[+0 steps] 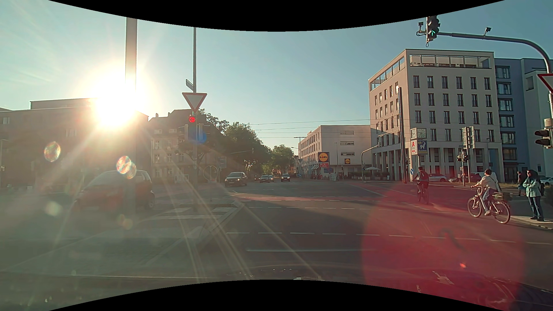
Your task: Follow the waypoints while adhering to traffic rules and regulations
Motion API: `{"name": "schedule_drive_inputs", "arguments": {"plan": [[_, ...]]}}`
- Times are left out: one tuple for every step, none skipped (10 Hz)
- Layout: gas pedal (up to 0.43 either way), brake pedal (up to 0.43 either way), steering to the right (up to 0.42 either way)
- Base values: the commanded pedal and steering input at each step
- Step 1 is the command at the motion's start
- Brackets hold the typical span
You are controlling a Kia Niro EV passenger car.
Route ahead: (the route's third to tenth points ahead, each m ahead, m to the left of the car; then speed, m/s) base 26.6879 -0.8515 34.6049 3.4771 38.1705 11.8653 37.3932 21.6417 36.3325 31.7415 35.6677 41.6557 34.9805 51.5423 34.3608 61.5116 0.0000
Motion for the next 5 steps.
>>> {"name": "schedule_drive_inputs", "arguments": {"plan": [[0.0, 0.226, -0.002], [0.0, 0.226, -0.002], [0.0, 0.22, -0.002], [0.0, 0.226, -0.002], [0.0, 0.232, -0.002]]}}
